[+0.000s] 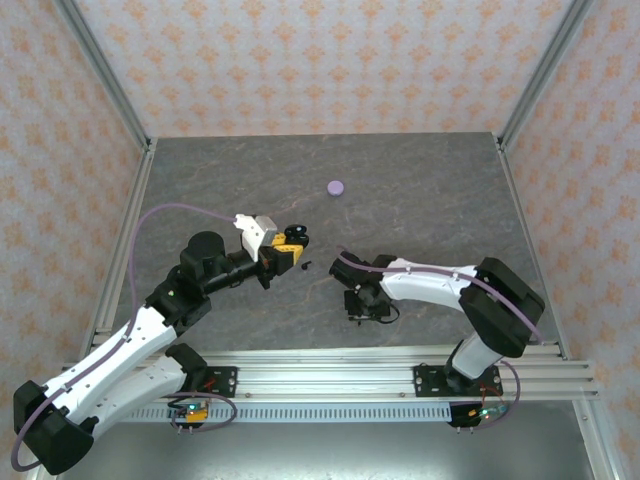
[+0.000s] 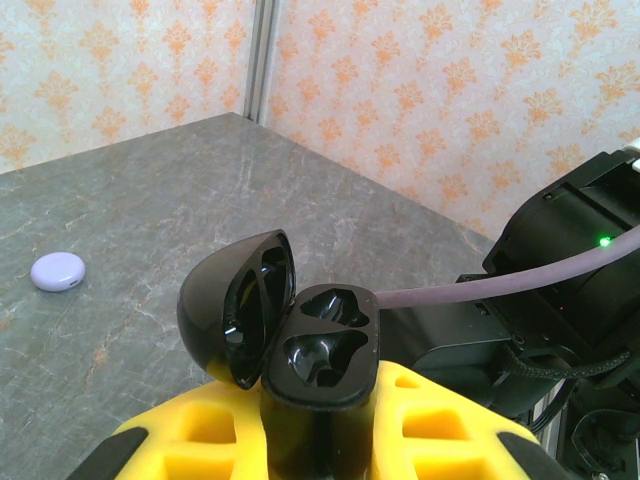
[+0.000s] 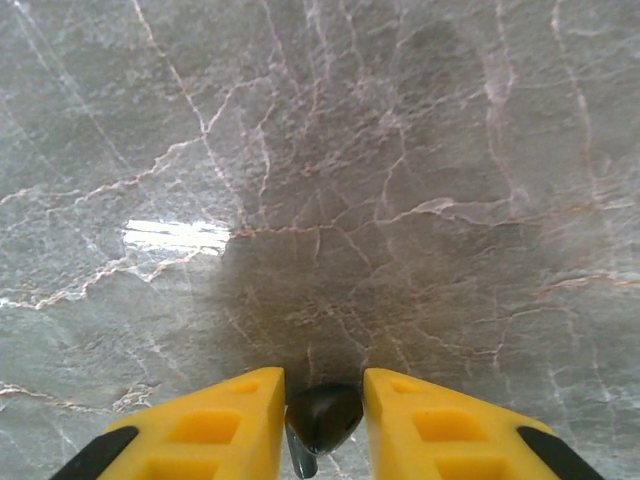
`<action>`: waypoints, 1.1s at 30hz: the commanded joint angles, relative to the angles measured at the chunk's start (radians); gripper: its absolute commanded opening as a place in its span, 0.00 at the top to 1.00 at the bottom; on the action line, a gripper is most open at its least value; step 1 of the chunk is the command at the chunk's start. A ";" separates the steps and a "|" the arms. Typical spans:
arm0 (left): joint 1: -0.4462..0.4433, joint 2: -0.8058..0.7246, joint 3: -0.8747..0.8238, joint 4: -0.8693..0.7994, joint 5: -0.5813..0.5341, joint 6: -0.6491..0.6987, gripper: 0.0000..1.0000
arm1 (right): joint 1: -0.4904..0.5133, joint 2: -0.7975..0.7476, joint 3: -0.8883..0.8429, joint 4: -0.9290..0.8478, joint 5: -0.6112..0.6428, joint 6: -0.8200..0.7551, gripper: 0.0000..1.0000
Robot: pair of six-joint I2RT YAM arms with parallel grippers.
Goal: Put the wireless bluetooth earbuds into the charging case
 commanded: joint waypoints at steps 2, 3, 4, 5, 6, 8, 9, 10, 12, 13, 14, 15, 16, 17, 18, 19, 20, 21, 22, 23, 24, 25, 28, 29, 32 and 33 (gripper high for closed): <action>-0.006 0.001 0.012 -0.005 -0.009 -0.008 0.83 | 0.009 0.031 -0.003 0.023 0.004 0.015 0.76; -0.006 0.001 0.010 -0.005 -0.010 -0.008 0.83 | 0.009 0.026 -0.005 0.028 0.006 0.017 0.78; -0.006 0.003 0.010 -0.004 -0.010 -0.008 0.83 | 0.011 0.021 -0.008 0.033 0.010 0.020 0.79; -0.006 0.004 0.008 -0.003 -0.011 -0.008 0.83 | 0.011 0.017 -0.011 0.038 0.016 0.025 0.79; -0.005 0.005 0.006 -0.001 -0.012 -0.009 0.83 | 0.010 0.010 -0.014 0.044 0.023 0.029 0.80; -0.006 0.010 0.003 0.001 -0.012 -0.013 0.83 | 0.011 -0.002 -0.016 0.046 0.047 0.037 0.80; -0.006 0.014 -0.001 0.005 -0.015 -0.017 0.83 | 0.009 -0.009 -0.017 0.049 0.060 0.044 0.80; -0.006 0.018 -0.005 0.011 -0.014 -0.020 0.83 | 0.010 -0.015 -0.019 0.054 0.069 0.046 0.81; -0.006 0.027 -0.014 0.024 -0.019 -0.026 0.83 | 0.002 -0.024 -0.019 0.062 0.083 0.049 0.81; -0.006 0.032 -0.020 0.034 -0.020 -0.029 0.83 | -0.005 -0.026 -0.019 0.067 0.084 0.047 0.81; -0.006 0.037 -0.027 0.046 -0.022 -0.033 0.83 | -0.016 -0.029 -0.019 0.071 0.087 0.042 0.81; -0.006 0.043 -0.036 0.060 -0.027 -0.037 0.83 | -0.030 -0.030 -0.021 0.078 0.089 0.037 0.80; -0.006 0.048 -0.044 0.074 -0.031 -0.040 0.83 | -0.044 -0.032 -0.021 0.085 0.089 0.032 0.80; -0.006 0.056 -0.055 0.093 -0.034 -0.043 0.83 | -0.062 -0.034 -0.022 0.093 0.088 0.023 0.80; -0.006 0.062 -0.069 0.115 -0.040 -0.046 0.83 | -0.078 -0.037 -0.022 0.105 0.086 0.014 0.80; -0.006 0.068 -0.082 0.139 -0.042 -0.048 0.83 | -0.093 -0.041 -0.020 0.117 0.083 0.003 0.80; -0.006 0.074 -0.099 0.169 -0.042 -0.050 0.83 | -0.108 -0.045 -0.021 0.131 0.081 -0.009 0.80; -0.008 0.079 -0.120 0.205 -0.042 -0.051 0.83 | -0.123 -0.050 -0.021 0.148 0.078 -0.019 0.80; -0.007 0.082 -0.138 0.240 -0.046 -0.055 0.83 | -0.136 -0.053 -0.020 0.159 0.072 -0.029 0.80; -0.009 0.089 -0.154 0.263 -0.054 -0.058 0.83 | -0.152 -0.054 -0.019 0.170 0.065 -0.040 0.80; -0.009 0.094 -0.168 0.283 -0.057 -0.057 0.83 | -0.170 -0.058 -0.018 0.182 0.059 -0.051 0.80; -0.010 0.101 -0.179 0.298 -0.060 -0.058 0.83 | -0.183 -0.062 -0.015 0.192 0.052 -0.058 0.80; -0.014 0.132 -0.215 0.361 -0.060 -0.058 0.83 | -0.224 -0.088 -0.019 0.229 0.038 -0.078 0.80; -0.018 0.142 -0.224 0.380 -0.063 -0.061 0.83 | -0.237 -0.098 -0.021 0.240 0.036 -0.082 0.80; -0.028 0.172 -0.248 0.437 -0.078 -0.067 0.83 | -0.264 -0.149 -0.034 0.280 0.035 -0.086 0.80; -0.034 0.185 -0.256 0.459 -0.088 -0.069 0.83 | -0.272 -0.170 -0.042 0.298 0.037 -0.085 0.80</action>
